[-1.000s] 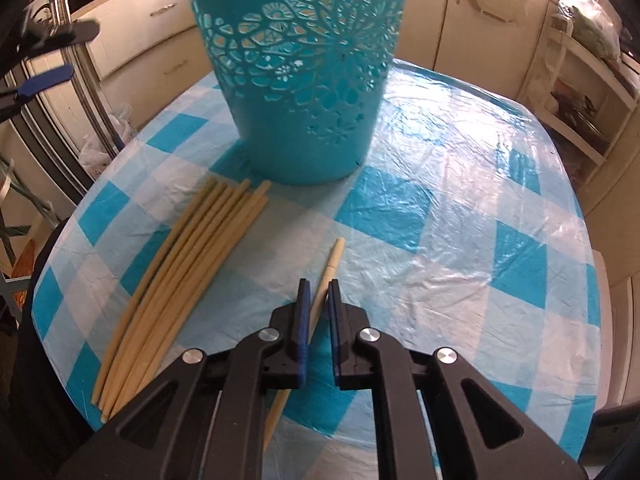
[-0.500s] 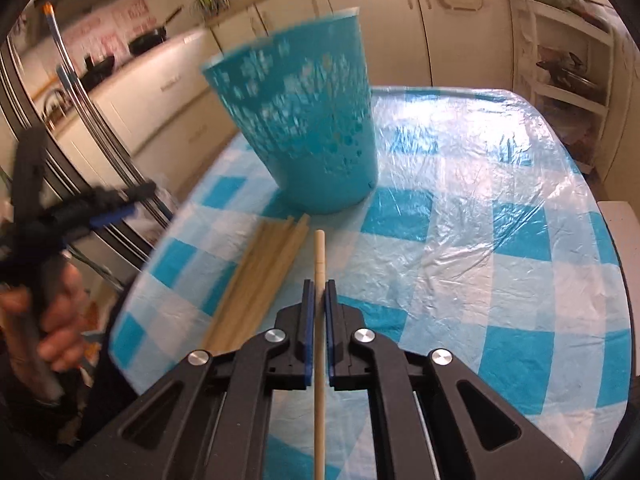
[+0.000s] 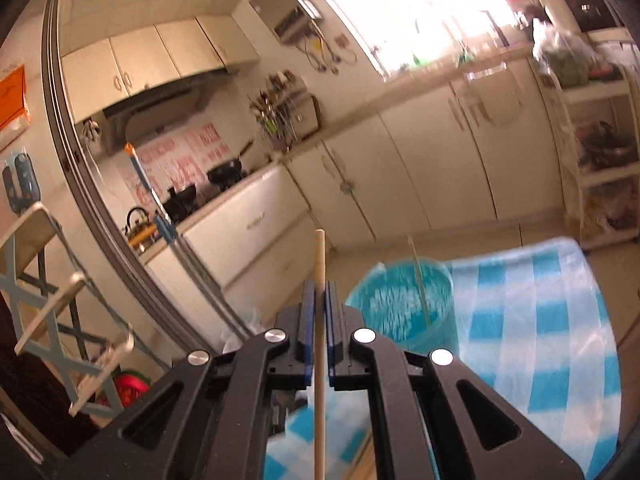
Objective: Organize utensils
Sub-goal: 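Lift the chopstick with the right tool and drop it into the teal basket, then bring both tools back beside the remaining chopsticks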
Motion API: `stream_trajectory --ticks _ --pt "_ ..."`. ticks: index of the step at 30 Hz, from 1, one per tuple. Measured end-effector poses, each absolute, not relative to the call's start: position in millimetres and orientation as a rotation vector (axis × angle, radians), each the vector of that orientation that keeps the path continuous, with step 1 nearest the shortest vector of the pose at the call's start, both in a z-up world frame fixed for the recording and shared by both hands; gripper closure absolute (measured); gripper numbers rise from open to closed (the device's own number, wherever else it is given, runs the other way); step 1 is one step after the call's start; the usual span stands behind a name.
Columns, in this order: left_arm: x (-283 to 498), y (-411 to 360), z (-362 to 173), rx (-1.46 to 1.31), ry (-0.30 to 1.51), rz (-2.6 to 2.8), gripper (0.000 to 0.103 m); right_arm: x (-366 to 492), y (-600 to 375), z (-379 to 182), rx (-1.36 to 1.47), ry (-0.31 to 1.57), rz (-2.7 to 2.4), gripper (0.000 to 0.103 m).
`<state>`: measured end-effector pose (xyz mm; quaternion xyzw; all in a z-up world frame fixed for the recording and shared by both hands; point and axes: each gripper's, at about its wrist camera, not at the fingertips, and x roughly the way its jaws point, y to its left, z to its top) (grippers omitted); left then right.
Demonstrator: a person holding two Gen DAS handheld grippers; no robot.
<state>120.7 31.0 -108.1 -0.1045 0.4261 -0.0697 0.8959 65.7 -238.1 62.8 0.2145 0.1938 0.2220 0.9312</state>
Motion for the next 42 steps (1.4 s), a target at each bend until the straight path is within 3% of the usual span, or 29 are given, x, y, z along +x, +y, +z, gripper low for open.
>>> stream_trajectory --ticks 8,15,24,28,37,42 --pt "112.8 33.0 -99.5 -0.232 0.868 -0.155 0.029 125.7 -220.6 62.2 0.369 0.259 0.196 0.097" --pt "110.7 36.1 -97.5 -0.243 0.862 -0.151 0.026 154.3 -216.8 32.0 0.291 0.281 0.064 0.097" --pt "111.3 35.6 -100.8 -0.252 0.875 -0.154 0.026 137.1 -219.2 11.0 0.261 0.383 0.109 0.091" --pt "107.7 39.3 -98.6 -0.25 0.867 -0.142 0.025 83.7 -220.8 11.9 0.281 0.385 0.143 0.09" --pt "97.1 34.3 -105.6 -0.226 0.903 -0.14 0.025 38.4 -194.9 -106.3 0.287 0.807 0.17 0.09" --pt "88.7 31.6 -101.7 -0.204 0.895 -0.143 0.025 56.7 -184.4 -126.9 0.287 0.869 0.161 0.09"
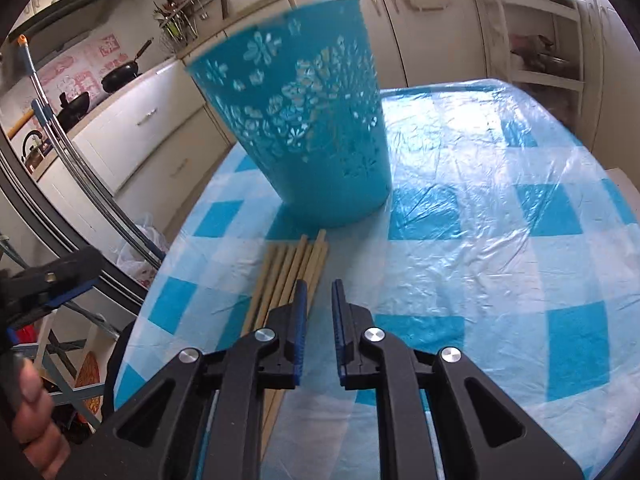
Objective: Organize utensils
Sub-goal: 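Bring both tools back beside the remaining chopsticks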
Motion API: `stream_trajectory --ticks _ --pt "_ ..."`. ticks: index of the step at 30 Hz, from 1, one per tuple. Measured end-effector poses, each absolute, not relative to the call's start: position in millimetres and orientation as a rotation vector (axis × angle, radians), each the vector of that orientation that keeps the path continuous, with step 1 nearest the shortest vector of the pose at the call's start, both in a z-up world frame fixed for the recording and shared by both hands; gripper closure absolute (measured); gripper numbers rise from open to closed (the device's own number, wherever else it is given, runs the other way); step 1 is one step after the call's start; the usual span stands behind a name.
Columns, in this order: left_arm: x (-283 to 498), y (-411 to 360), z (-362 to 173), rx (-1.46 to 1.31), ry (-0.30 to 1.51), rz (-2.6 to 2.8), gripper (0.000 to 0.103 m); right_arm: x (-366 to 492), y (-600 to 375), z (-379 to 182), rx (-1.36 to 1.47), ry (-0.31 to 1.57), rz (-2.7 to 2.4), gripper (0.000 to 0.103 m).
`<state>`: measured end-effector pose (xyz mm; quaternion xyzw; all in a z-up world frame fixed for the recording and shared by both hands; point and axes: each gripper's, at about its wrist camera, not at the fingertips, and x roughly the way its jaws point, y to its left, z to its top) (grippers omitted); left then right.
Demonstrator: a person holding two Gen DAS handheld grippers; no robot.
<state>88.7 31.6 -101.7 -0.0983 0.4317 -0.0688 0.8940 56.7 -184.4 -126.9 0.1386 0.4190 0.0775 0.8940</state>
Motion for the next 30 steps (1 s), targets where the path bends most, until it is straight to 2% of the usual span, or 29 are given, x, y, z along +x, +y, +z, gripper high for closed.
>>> stream_trajectory --ticks 30 --pt "89.2 31.6 -114.8 -0.217 0.937 -0.145 0.025 68.9 -168.1 -149.2 0.182 0.926 0.12 0.09"
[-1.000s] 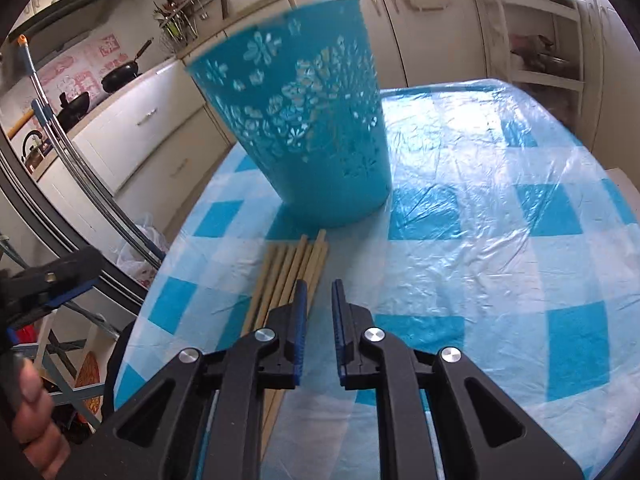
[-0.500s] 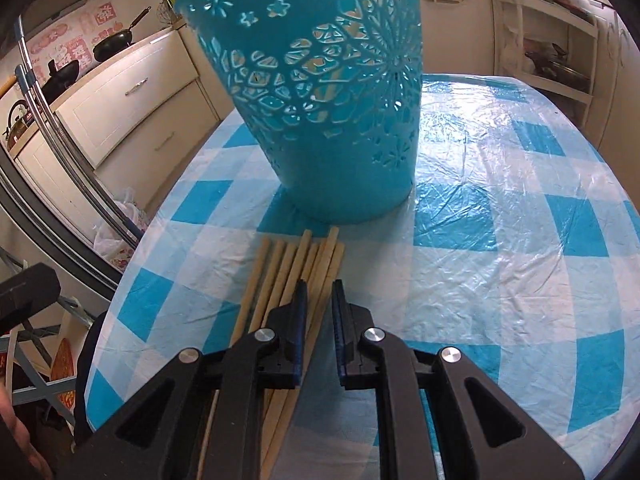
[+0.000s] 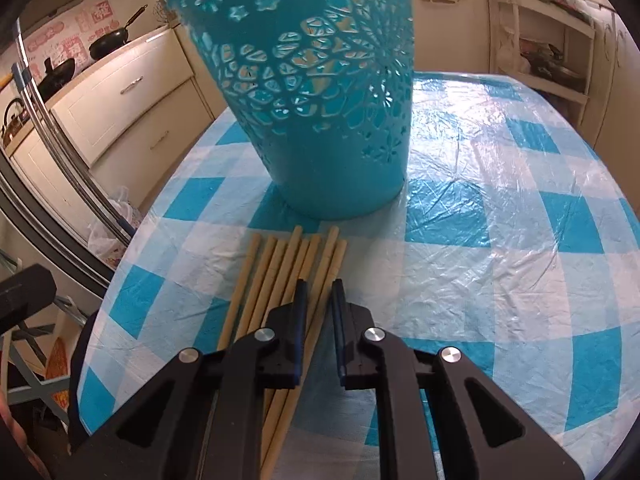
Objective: Organize utensils
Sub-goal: 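Bring both tools back beside the remaining chopsticks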
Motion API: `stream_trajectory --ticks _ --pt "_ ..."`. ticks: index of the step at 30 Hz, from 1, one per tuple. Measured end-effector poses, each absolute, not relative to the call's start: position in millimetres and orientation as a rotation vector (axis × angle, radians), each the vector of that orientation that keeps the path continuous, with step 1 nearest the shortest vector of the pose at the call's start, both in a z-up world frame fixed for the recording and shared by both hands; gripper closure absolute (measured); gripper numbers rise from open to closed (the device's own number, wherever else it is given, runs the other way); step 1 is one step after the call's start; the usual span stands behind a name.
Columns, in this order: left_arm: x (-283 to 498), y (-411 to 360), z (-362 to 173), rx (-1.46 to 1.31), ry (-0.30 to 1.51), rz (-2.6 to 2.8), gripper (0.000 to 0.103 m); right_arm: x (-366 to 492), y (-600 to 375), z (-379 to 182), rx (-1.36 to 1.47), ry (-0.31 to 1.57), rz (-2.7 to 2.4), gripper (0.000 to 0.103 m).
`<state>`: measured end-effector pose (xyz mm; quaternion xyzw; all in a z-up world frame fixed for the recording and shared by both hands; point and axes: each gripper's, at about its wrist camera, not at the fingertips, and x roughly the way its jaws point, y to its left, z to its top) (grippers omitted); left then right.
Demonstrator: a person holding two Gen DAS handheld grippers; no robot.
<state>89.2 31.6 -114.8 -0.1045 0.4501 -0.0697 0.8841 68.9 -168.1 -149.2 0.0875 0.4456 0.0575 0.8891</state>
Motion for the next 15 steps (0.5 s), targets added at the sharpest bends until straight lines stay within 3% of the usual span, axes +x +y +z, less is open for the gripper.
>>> stream_trajectory --ticks 5,15 --pt "91.6 30.0 -120.1 -0.21 0.951 -0.145 0.025 67.8 -180.8 -148.6 0.267 0.919 0.136 0.09" --pt "100.0 15.7 -136.2 -0.174 0.991 -0.153 0.025 74.7 -173.1 -149.6 0.174 0.928 0.118 0.09"
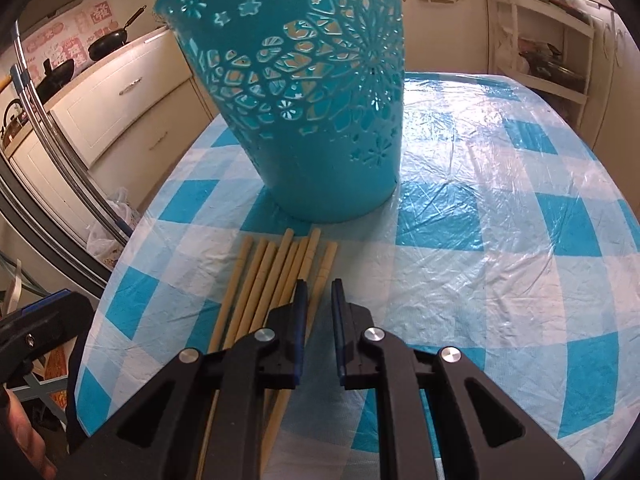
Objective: Organize utensils
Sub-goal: 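Bring both tools back beside the remaining chopsticks, then grasp another wooden chopstick with the left tool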
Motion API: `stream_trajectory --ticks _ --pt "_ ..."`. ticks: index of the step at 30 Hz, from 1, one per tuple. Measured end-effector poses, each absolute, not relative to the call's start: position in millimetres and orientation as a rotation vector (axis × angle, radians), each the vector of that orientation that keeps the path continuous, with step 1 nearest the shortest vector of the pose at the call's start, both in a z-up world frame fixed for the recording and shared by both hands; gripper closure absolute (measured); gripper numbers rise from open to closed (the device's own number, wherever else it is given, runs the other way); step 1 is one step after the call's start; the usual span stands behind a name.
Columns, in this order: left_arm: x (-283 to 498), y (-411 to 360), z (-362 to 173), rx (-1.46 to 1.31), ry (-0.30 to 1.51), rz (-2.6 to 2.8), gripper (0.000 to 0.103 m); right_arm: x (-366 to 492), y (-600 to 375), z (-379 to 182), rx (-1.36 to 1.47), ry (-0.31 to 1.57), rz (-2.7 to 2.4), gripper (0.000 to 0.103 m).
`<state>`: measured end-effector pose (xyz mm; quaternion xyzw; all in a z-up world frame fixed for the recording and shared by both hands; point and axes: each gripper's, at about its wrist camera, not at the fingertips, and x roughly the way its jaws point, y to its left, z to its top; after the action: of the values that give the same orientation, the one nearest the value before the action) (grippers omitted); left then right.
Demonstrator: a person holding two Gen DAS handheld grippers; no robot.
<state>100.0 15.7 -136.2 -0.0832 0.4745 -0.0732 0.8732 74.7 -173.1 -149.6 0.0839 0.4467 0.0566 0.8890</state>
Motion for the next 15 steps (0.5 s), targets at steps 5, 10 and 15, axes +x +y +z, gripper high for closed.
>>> stream_trajectory --ticks 5,10,15 --pt "114.4 2.2 -144.9 -0.152 1.014 -0.163 0.025 73.7 -172.4 -147.7 0.106 0.945 0.13 0.096" --pt "130.8 -20.7 -155.4 -0.086 1.031 -0.165 0.025 64.3 -190.9 -148.8 0.108 0.939 0.138 0.096" --pt "143.2 -38.9 -167.4 -0.01 1.05 -0.126 0.025 61.8 -197.5 -149.8 0.16 0.927 0.156 0.097"
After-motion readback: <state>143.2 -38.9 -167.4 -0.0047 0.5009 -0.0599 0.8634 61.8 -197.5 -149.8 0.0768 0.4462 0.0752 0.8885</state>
